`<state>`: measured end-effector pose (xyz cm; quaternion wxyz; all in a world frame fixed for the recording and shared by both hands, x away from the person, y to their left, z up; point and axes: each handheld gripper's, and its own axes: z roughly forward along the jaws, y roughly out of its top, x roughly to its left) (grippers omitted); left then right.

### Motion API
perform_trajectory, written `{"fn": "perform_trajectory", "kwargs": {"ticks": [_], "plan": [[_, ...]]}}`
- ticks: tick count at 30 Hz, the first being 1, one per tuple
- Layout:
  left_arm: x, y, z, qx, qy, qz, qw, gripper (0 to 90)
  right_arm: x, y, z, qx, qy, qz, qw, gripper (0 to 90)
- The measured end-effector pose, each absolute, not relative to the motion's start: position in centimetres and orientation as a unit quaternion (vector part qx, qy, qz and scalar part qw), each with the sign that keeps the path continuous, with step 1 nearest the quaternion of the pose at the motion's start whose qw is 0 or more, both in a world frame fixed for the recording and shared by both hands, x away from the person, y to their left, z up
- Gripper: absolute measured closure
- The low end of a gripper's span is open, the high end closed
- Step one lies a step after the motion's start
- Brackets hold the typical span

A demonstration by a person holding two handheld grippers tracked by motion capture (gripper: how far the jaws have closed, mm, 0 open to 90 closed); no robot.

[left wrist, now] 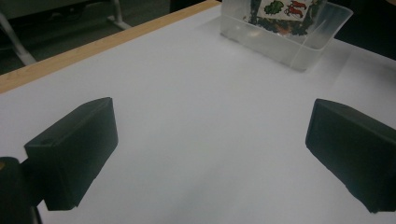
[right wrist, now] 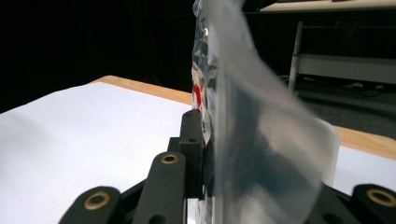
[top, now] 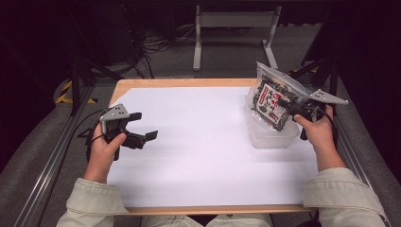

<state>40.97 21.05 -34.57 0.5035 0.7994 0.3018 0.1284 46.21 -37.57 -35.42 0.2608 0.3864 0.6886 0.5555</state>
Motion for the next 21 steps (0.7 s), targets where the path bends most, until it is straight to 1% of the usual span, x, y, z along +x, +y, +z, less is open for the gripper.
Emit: {"fn": "perform_trajectory", "kwargs": {"ticks": [2,4,6,9,11,16,21], "plan": [[41.0,21.0,-34.6,0.8,0.3,0.13,0.503,3.1,46.2,-37.4,-35.3,0.387,0.697,0.545,0.259,68.9],[41.1,21.0,-34.7,0.8,0.301,0.129,0.503,3.1,46.2,-37.4,-35.1,0.386,0.685,0.561,0.258,57.0],[41.1,21.1,-34.7,0.8,0.301,0.13,0.502,3.1,46.1,-37.7,-34.8,0.391,0.671,0.575,0.255,50.5],[41.2,21.0,-34.7,0.8,0.298,0.13,0.504,3.1,45.8,-38.1,-34.2,0.391,0.656,0.594,0.253,36.4],[41.2,21.0,-34.7,0.801,0.299,0.128,0.503,3.1,45.5,-38.3,-33.7,0.389,0.649,0.601,0.257,30.8],[41.1,21.0,-34.7,0.801,0.3,0.126,0.502,3.1,44.6,-38.6,-32.4,0.377,0.648,0.606,0.267,25.6],[40.9,21.0,-34.8,0.805,0.296,0.126,0.499,3.1,43.1,-38.6,-30.4,0.364,0.645,0.609,0.284,25.1]]}}
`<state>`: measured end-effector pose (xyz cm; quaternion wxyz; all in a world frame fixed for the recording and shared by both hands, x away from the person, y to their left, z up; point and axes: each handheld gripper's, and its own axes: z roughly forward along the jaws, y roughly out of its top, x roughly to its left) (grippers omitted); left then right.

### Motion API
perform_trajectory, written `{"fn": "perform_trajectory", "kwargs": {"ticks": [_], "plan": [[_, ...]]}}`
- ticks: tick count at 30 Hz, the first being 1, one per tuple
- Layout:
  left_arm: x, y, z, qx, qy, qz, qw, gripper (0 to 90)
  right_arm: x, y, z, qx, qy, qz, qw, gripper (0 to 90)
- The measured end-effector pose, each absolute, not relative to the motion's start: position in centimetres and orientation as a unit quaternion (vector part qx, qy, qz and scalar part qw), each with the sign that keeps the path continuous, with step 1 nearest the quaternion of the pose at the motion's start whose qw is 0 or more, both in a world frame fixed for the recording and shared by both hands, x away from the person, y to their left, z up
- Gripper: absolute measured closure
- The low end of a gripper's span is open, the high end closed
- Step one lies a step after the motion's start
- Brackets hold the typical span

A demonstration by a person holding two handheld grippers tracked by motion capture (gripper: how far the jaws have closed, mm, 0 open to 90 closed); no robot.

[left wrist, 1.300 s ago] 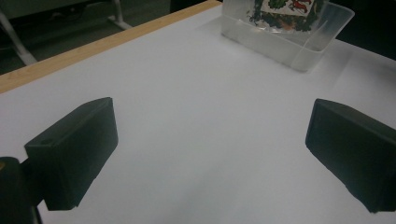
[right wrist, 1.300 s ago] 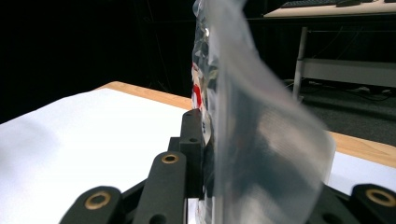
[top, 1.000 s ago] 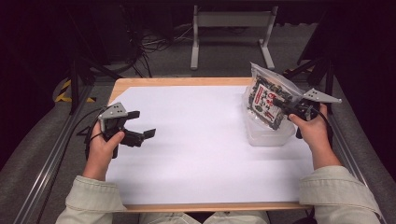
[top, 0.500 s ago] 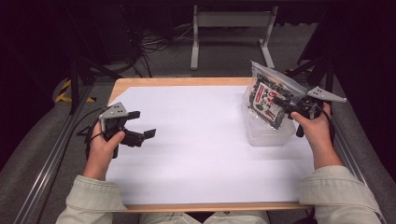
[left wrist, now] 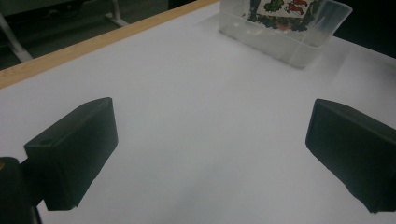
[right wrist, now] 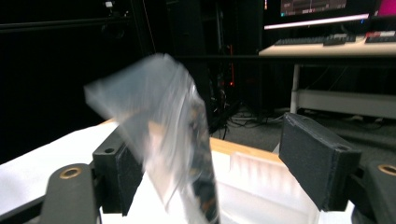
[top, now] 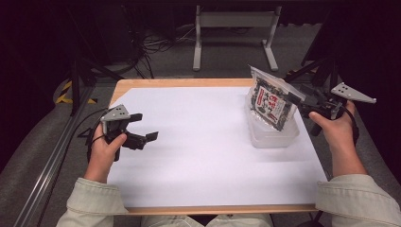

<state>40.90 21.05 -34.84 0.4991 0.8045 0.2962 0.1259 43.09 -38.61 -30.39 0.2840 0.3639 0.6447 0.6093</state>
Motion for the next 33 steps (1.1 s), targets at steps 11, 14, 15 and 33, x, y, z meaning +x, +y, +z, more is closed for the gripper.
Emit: {"fn": "perform_trajectory", "kwargs": {"ticks": [11,14,15,33], "plan": [[40.0,21.7,-35.2,0.804,0.306,0.122,0.495,3.0,40.1,-35.3,-26.6,0.309,0.679,0.591,0.307,26.9],[39.4,22.1,-35.4,0.803,0.309,0.122,0.494,3.0,39.1,-34.1,-25.7,0.291,0.681,0.603,0.295,27.0],[39.4,22.1,-35.4,0.803,0.309,0.122,0.494,2.9,39.1,-34.1,-25.7,0.291,0.681,0.603,0.295,27.0],[37.5,22.9,-36.6,0.808,0.309,0.113,0.489,3.0,35.3,-26.2,-29.2,0.224,0.739,0.596,0.217,27.8]]}}
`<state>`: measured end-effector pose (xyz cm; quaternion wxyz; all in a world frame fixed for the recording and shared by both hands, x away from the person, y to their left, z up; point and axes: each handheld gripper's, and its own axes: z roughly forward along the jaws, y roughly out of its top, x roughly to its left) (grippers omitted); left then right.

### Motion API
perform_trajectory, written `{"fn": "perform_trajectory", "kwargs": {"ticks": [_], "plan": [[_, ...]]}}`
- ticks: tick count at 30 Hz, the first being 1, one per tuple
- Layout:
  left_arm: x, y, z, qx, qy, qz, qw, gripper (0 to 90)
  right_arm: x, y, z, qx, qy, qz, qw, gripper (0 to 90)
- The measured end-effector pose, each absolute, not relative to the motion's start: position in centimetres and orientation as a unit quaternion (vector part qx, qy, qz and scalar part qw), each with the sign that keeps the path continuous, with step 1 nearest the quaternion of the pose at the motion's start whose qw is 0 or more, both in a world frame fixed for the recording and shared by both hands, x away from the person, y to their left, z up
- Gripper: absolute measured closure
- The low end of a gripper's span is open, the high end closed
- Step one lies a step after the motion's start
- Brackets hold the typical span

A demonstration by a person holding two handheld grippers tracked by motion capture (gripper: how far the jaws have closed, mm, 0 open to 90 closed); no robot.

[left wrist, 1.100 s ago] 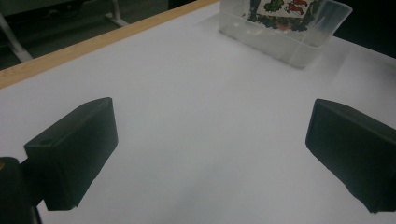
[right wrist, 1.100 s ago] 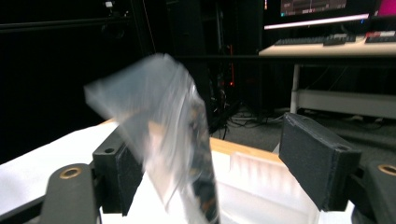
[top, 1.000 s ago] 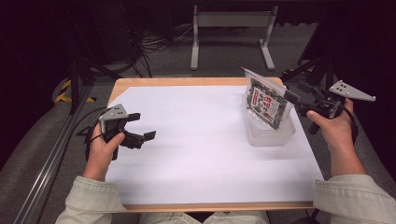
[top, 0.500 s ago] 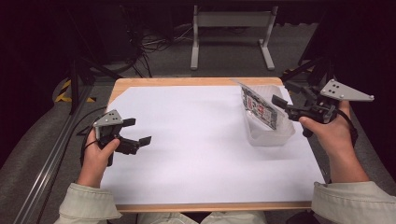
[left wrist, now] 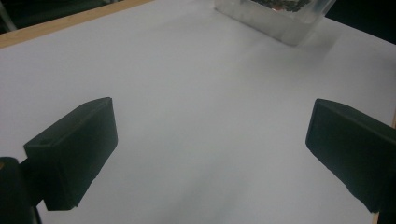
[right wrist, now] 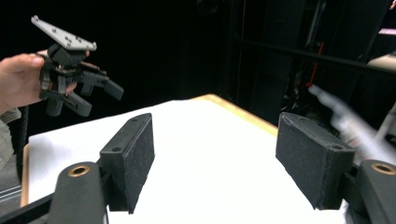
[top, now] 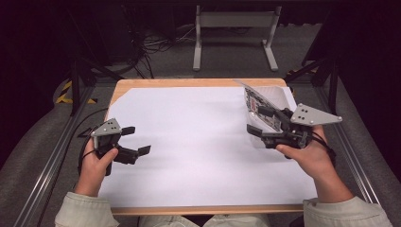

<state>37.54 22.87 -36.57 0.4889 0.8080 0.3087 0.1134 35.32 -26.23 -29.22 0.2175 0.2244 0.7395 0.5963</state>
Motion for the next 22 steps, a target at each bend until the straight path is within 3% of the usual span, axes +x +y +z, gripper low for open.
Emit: {"fn": "perform_trajectory", "kwargs": {"ticks": [17,22], "plan": [[36.3,22.5,-39.5,0.8,0.303,0.09,0.511,3.1,38.0,-24.1,-41.4,0.279,0.789,0.523,0.162,27.2],[36.4,22.6,-40.3,0.796,0.309,0.085,0.514,2.3,38.3,-23.8,-42.7,0.268,0.805,0.504,0.161,27.0]]}}
